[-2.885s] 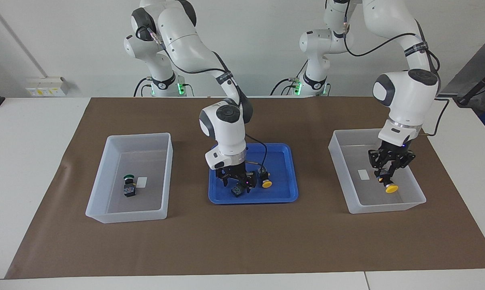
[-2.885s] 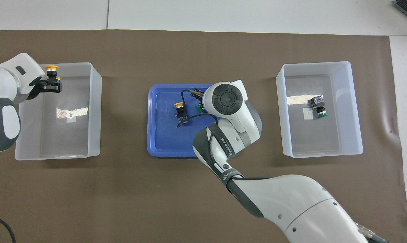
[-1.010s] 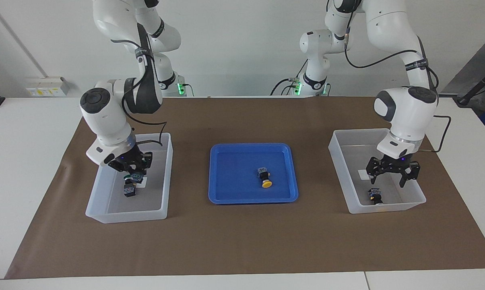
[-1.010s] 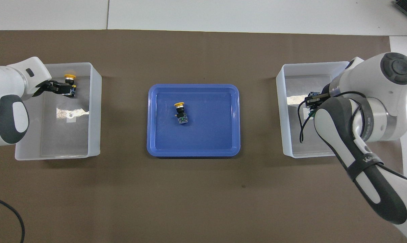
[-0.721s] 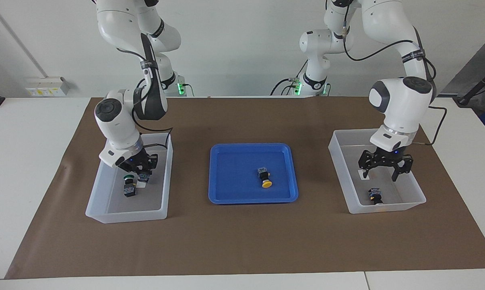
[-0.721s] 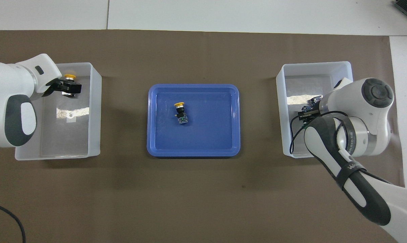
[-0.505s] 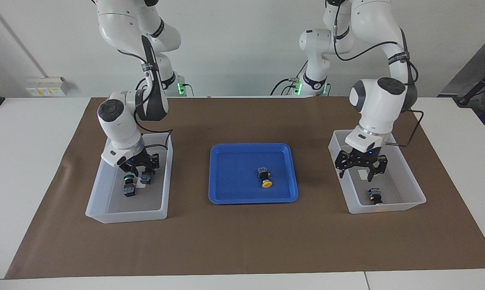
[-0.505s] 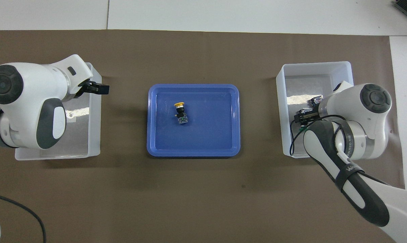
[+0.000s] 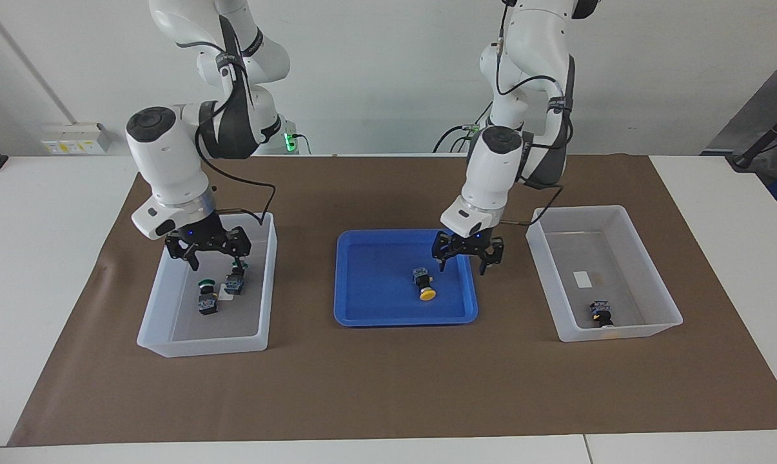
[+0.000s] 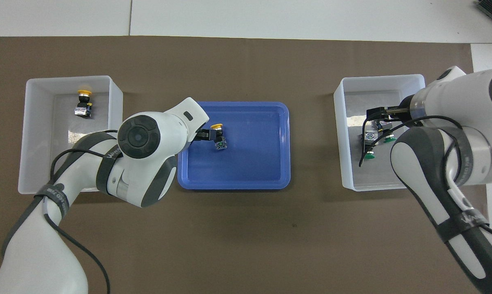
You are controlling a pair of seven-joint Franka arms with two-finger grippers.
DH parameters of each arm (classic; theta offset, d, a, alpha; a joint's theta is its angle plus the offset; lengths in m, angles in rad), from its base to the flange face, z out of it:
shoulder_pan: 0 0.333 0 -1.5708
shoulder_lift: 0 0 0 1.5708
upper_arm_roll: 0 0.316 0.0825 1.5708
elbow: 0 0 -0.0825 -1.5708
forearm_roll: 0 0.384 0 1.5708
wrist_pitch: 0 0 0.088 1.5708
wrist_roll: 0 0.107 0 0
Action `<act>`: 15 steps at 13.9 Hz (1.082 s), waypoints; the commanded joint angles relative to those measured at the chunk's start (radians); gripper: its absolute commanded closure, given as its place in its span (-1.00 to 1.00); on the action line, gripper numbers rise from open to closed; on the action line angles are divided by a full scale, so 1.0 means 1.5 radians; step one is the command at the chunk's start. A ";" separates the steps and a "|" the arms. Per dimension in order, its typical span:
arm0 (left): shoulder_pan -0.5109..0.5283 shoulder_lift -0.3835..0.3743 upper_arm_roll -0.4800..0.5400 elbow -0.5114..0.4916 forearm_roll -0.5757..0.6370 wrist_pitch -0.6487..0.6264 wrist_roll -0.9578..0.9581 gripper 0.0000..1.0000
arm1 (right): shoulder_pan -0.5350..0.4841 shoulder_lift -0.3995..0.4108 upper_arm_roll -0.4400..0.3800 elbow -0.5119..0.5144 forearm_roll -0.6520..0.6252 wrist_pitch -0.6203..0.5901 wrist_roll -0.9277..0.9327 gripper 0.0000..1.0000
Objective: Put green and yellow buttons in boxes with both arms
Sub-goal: 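Grasp the last yellow button in the tray with the left gripper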
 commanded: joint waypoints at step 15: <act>0.033 -0.067 0.020 0.014 0.002 -0.046 -0.061 1.00 | -0.067 -0.112 0.001 0.181 -0.021 -0.389 0.018 -1.00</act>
